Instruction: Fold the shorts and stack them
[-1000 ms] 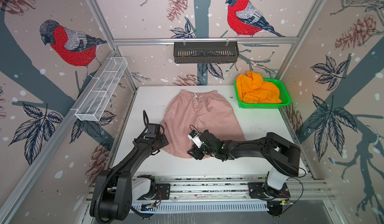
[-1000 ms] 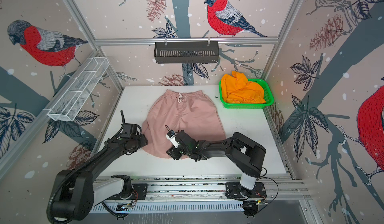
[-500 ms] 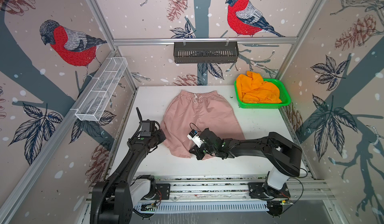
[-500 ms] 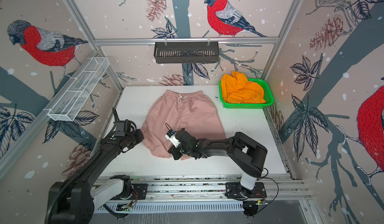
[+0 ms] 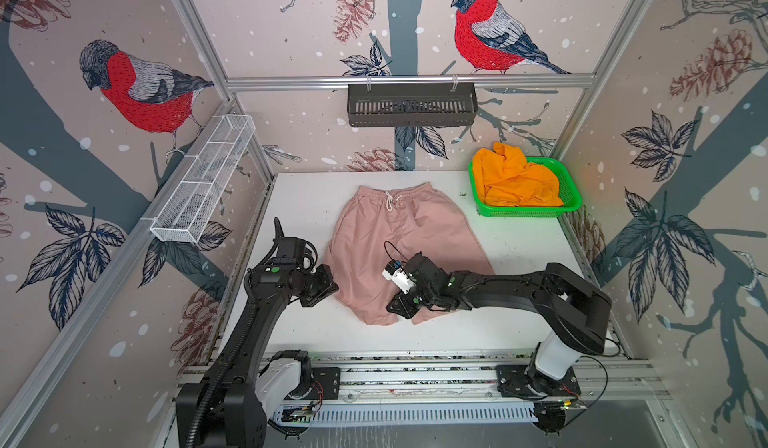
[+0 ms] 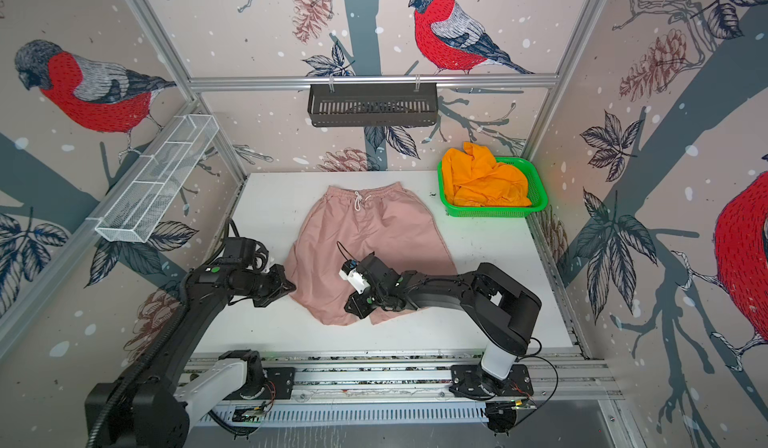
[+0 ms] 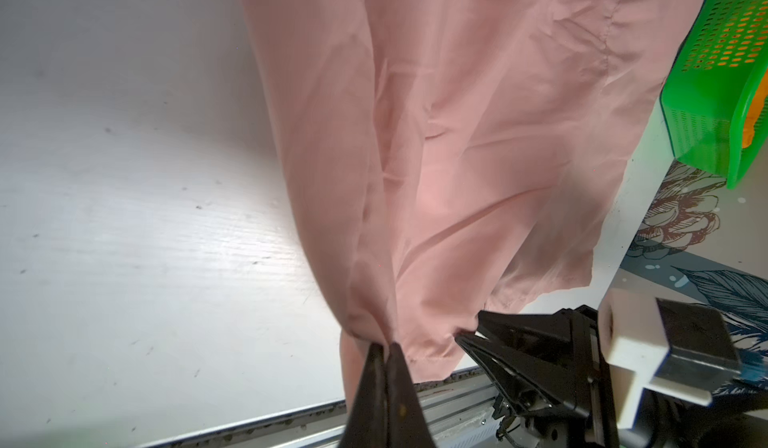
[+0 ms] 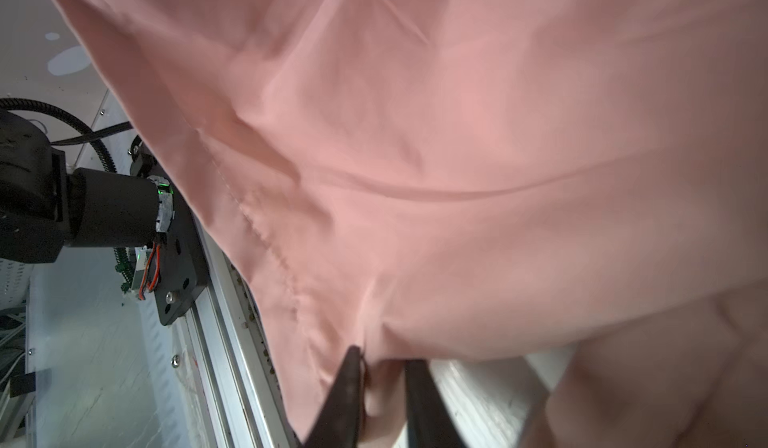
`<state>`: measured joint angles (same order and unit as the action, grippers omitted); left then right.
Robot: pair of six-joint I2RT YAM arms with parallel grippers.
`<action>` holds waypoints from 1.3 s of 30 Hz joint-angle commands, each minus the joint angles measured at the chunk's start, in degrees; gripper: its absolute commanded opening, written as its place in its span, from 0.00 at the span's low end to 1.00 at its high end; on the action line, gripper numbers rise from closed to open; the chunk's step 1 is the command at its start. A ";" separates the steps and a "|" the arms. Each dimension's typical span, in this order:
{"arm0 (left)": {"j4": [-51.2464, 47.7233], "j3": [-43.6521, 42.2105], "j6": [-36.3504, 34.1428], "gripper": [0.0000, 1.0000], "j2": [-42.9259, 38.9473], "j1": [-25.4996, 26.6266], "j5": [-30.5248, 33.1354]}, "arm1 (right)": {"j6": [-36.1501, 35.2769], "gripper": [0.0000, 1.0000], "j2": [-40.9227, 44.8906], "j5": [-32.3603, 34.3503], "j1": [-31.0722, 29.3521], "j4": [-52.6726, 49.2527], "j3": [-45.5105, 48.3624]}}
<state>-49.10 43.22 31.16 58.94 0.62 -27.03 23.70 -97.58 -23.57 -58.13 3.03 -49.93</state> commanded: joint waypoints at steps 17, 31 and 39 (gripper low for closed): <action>1.84 5.73 -2.80 0.97 -6.30 -5.99 7.65 | -11.61 0.63 3.35 5.90 12.09 2.76 -6.12; 39.94 21.46 -13.84 0.97 30.62 -1.86 11.20 | -10.30 0.66 7.43 11.81 23.25 0.81 -0.80; 38.17 44.87 -23.86 0.97 54.93 5.29 6.72 | -1.87 0.67 18.81 15.12 23.28 0.82 14.69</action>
<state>-10.83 81.49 14.39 108.95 3.40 -17.67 17.41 -81.08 -10.11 -34.85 2.94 -37.85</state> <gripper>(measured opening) 0.972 0.668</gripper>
